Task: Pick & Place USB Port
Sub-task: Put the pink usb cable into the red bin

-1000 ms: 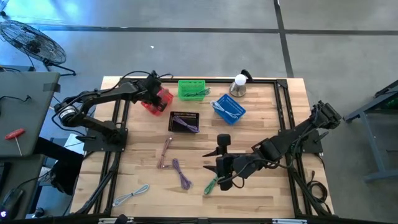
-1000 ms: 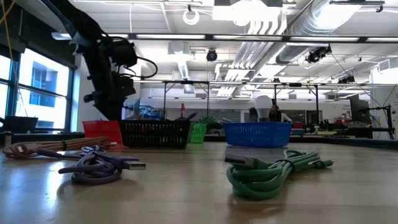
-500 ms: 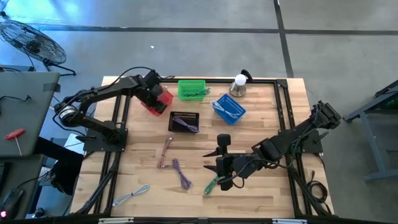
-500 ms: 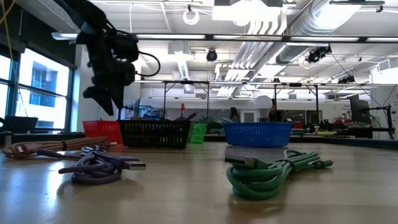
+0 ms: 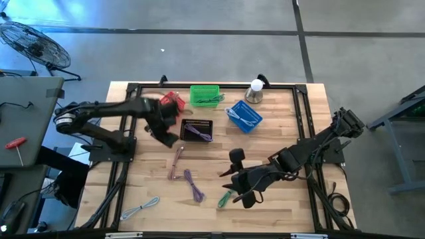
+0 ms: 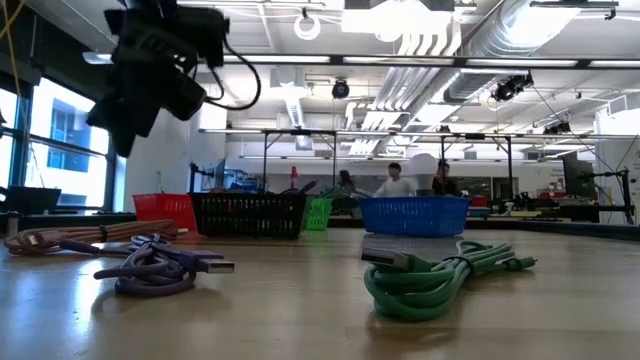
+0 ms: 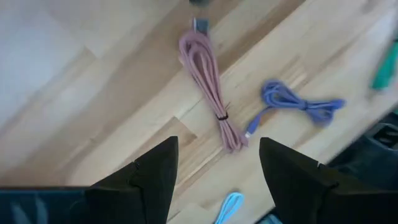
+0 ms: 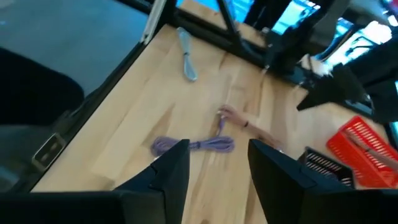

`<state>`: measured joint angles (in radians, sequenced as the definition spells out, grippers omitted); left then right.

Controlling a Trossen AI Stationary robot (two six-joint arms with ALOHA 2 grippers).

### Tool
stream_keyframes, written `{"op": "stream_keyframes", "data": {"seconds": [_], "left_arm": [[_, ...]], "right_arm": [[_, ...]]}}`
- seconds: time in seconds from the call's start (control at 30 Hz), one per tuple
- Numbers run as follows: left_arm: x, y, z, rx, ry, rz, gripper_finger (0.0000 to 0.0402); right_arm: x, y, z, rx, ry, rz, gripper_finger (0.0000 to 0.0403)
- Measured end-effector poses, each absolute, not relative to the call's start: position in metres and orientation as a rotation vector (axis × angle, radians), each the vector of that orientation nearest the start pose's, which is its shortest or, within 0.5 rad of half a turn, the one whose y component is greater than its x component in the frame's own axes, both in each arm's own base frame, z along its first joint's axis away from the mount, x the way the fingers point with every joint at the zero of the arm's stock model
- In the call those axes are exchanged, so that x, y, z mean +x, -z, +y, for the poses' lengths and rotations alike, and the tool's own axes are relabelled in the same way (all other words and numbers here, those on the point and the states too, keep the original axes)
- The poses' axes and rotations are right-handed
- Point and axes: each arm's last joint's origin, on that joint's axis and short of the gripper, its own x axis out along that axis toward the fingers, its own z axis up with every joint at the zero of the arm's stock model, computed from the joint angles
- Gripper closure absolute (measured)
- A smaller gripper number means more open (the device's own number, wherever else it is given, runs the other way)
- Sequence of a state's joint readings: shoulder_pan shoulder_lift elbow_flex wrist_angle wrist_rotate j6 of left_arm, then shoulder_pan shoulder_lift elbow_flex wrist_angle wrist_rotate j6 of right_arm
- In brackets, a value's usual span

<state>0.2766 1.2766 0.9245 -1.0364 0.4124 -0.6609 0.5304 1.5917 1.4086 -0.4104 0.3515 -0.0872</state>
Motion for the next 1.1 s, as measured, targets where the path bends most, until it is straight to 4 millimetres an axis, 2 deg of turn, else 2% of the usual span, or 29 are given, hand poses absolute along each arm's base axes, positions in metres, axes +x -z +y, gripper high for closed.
{"op": "stream_keyframes", "data": {"seconds": [0.13, 0.33, 0.53, 0.67, 0.87, 1.1], "left_arm": [[0.217, -0.235, 0.006, -0.935, -0.442, 1.314, 0.0183], [0.224, -0.234, -0.048, -0.848, -0.609, 1.118, 0.0183], [0.223, -0.219, -0.085, -0.823, -0.704, 1.088, 0.0183], [0.228, -0.203, -0.095, -0.815, -0.770, 1.106, 0.0183], [0.238, -0.181, -0.095, -0.791, -0.864, 1.130, 0.0183], [0.253, -0.160, -0.097, -0.862, -0.868, 1.171, 0.0183]], "right_arm": [[0.311, -0.327, 0.172, -0.327, -0.240, 0.558, 0.0245], [0.310, -0.326, 0.173, -0.319, -0.272, 0.563, 0.0248], [0.310, -0.326, 0.174, -0.291, -0.302, 0.568, 0.0247], [0.310, -0.326, 0.176, -0.275, -0.347, 0.569, 0.0247], [0.309, -0.326, 0.178, -0.244, -0.428, 0.576, 0.0245], [0.302, -0.325, 0.187, -0.245, -0.496, 0.587, 0.0251]]}}
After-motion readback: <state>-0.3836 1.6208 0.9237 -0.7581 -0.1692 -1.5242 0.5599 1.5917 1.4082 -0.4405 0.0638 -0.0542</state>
